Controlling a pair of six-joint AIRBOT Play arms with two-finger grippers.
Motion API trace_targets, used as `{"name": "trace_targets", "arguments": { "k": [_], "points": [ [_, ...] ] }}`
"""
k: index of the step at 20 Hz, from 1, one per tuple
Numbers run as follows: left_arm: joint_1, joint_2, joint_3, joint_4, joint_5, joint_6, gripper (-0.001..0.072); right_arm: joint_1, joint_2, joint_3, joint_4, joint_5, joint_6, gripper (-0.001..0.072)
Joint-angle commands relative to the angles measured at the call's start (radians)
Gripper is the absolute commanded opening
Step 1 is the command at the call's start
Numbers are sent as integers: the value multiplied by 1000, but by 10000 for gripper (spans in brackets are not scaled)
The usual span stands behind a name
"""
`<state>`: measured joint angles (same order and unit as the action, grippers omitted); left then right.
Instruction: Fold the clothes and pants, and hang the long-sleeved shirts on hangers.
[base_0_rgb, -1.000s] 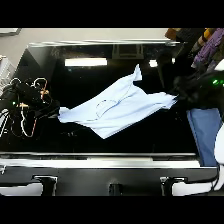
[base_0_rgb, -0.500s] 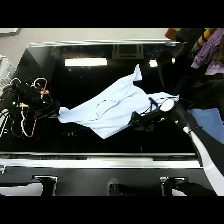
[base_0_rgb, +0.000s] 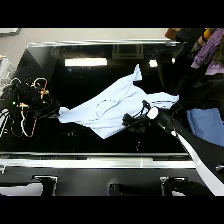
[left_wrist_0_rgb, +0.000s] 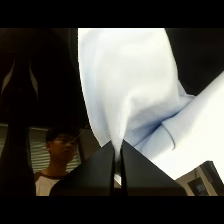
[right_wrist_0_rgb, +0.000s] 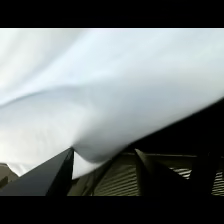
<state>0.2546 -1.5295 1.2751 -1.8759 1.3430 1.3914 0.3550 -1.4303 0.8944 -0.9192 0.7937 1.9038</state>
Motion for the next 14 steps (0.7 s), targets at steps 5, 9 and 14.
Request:
{"name": "trace_targets", "arguments": {
  "k": [5, 9, 14],
  "points": [
    [0, -1, 0, 0, -19, 0, 18, 5, -17, 0, 11, -56, 2, 39],
    [1, 3, 0, -2, -18, 24, 18, 3, 51, 7, 26, -34, -44, 35],
    [2, 95, 156, -167, -18, 151, 17, -61, 268, 185, 10, 127, -196, 35]
  ]
}}
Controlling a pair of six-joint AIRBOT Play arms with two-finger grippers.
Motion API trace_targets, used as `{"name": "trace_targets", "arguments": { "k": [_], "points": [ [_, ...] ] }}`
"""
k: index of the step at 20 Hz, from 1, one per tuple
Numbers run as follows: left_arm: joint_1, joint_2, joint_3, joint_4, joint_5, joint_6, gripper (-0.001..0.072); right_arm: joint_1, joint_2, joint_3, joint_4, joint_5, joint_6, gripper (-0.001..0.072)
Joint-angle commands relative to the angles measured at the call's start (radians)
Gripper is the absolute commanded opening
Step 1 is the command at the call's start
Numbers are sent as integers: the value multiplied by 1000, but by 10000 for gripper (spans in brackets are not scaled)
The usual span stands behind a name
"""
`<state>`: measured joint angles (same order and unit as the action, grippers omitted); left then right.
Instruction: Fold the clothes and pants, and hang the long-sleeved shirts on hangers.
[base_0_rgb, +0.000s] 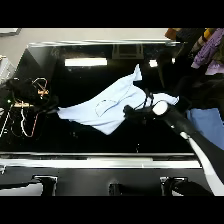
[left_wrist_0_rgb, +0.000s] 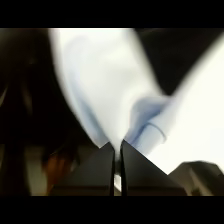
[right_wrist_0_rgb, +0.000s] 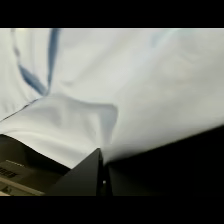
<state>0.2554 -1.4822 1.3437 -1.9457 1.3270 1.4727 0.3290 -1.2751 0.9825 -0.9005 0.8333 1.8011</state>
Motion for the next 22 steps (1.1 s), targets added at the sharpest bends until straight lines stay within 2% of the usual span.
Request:
{"name": "trace_targets", "arguments": {
  "k": [1, 3, 8, 10, 14, 16, 19, 22],
  "points": [
    [1, 78, 159, -121, -2, 70, 17, -54, 162, 156, -13, 111, -109, 35],
    [1, 153, 330, -155, -2, 64, 17, -85, 251, 300, -13, 184, -140, 35],
    [1, 381, 694, -121, -3, -98, 17, -89, 428, 654, 38, 409, -148, 35],
    [1, 494, 722, -74, -32, -169, 18, -89, 489, 747, 64, 430, -71, 35],
    [1, 661, 719, 137, -88, -330, 17, -89, 529, 822, 57, 428, 107, 35],
    [1, 678, 718, 180, -126, -336, 17, -89, 493, 822, 7, 456, 152, 35],
    [0, 636, 669, 130, -131, -319, 17, -89, 360, 821, -75, 528, 146, 35],
    [-19, 535, 534, 69, -131, -244, 17, -89, 137, 821, -108, 554, 49, 35]
  ]
}}
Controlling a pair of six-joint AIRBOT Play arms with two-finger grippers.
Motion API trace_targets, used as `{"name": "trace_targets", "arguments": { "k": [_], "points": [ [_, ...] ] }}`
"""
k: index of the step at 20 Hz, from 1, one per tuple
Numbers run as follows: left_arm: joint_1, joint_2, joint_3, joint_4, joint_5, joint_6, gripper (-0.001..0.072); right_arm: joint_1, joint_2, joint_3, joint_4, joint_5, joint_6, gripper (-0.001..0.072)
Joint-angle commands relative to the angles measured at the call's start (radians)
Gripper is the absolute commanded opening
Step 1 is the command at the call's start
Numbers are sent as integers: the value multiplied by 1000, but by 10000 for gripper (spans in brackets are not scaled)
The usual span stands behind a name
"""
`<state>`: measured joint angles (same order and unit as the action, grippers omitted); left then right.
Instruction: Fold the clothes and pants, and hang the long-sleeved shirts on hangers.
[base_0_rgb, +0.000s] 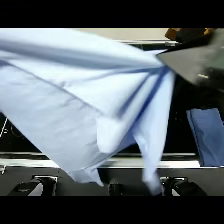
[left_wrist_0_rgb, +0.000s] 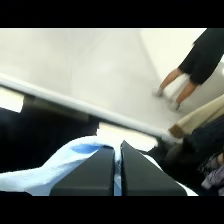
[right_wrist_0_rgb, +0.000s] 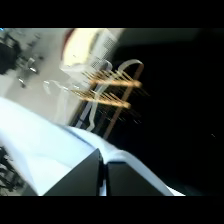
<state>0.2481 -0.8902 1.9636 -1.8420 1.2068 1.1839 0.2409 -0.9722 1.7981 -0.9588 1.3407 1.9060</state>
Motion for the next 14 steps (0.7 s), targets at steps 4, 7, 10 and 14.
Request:
{"name": "trace_targets", "arguments": {
  "k": [4, 7, 10, 14],
  "points": [
    [-82, -319, -277, -2, -77, 51, 17, 0, -540, 5, -48, 21, -89, 35],
    [-133, -576, -321, -1, -169, 51, 17, 0, -796, 5, -35, -121, -89, 35],
    [-170, -790, -317, -6, -232, 50, 17, -1, -962, 5, 47, -293, -87, 60],
    [-184, -917, -317, -44, -239, 47, 18, -2, -1023, 5, 134, -388, -88, 194]
  ]
}}
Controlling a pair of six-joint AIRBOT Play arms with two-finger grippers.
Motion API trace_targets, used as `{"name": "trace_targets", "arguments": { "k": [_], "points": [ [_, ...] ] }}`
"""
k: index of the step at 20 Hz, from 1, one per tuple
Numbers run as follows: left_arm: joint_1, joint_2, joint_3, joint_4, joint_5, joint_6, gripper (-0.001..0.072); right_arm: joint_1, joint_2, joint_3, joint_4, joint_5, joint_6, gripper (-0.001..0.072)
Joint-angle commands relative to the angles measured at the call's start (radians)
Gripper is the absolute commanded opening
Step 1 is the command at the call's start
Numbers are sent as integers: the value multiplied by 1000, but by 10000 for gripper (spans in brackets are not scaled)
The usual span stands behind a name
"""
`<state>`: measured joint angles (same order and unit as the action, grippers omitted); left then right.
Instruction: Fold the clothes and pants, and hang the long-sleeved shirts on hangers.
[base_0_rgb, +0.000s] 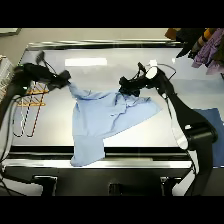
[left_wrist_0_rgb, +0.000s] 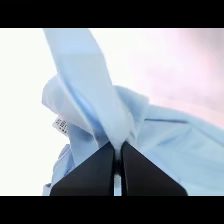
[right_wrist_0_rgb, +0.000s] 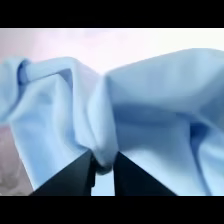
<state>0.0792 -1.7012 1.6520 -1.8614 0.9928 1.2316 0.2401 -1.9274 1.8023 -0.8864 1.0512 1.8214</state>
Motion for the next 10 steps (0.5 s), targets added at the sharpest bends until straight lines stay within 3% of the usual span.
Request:
{"name": "trace_targets", "arguments": {
  "k": [1, 2, 3, 4, 5, 6, 10],
  "points": [
    [-15, -110, -6, -24, -25, 3, 18, -10, -63, 3, 61, -95, -15, 269],
    [-12, -107, -5, -24, -24, 3, 32, -25, -53, 3, 63, -74, -24, 316],
    [-5, -97, -5, -24, -22, 3, 150, -50, -39, 3, 63, -39, -38, 367],
    [6, -80, -5, -24, -13, 4, 365, -84, -18, 3, 63, 11, -72, 425],
    [22, -58, -5, -24, -3, 27, 504, -134, 8, 3, 63, 77, -122, 454],
    [44, -31, 1, -24, 31, 61, 533, -188, 34, 3, 58, 142, -166, 456],
    [146, 88, 7, -24, 222, 172, 533, -439, 114, 3, -49, 325, -278, 484]
  ]
}}
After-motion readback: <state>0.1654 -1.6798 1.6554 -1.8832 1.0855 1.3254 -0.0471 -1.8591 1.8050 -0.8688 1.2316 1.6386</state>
